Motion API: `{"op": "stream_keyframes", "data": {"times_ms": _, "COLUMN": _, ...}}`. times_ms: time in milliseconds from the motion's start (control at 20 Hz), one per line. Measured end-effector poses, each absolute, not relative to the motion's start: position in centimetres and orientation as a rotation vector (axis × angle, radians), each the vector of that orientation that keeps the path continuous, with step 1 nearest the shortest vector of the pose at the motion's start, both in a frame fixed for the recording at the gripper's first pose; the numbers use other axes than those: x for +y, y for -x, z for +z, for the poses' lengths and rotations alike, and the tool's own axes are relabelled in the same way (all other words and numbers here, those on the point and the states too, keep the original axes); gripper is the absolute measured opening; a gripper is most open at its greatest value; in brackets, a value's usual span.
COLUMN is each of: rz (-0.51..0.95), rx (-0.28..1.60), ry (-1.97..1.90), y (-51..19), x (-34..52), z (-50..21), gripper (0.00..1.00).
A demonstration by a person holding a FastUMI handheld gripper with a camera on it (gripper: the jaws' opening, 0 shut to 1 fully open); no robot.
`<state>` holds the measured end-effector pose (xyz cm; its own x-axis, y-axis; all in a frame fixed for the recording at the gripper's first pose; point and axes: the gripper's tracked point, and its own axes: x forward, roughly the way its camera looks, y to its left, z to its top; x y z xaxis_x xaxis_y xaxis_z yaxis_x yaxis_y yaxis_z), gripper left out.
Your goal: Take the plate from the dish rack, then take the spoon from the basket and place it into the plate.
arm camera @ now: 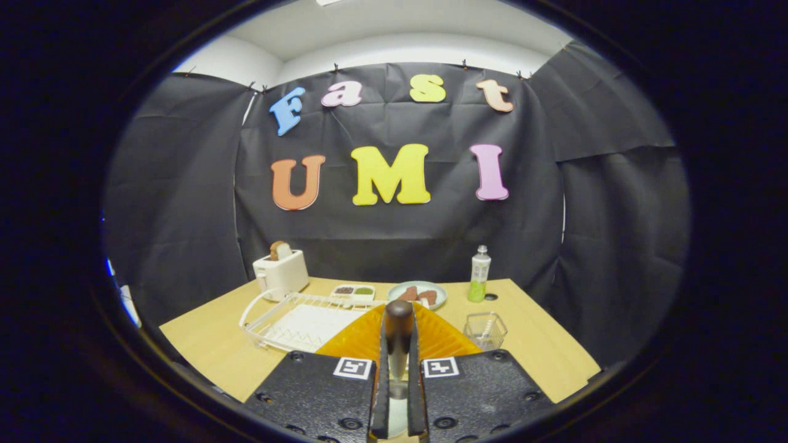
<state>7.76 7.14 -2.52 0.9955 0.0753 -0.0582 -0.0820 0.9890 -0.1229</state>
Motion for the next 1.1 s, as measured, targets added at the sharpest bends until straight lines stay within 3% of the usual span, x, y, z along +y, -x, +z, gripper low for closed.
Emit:
{"op": "stream_keyframes", "data": {"times_ms": 500, "rz": 0.015, "rx": 0.110, "ry": 0.136, "y": -9.5, "x": 10.5, "z": -13.5, "gripper": 0.17}}
{"op": "stream_keyframes", "data": {"times_ms": 1100, "rz": -0.029, "rx": 0.025, "ry": 0.162, "y": -8.3, "x": 8.5, "z": -12.5, "gripper": 0.25}}
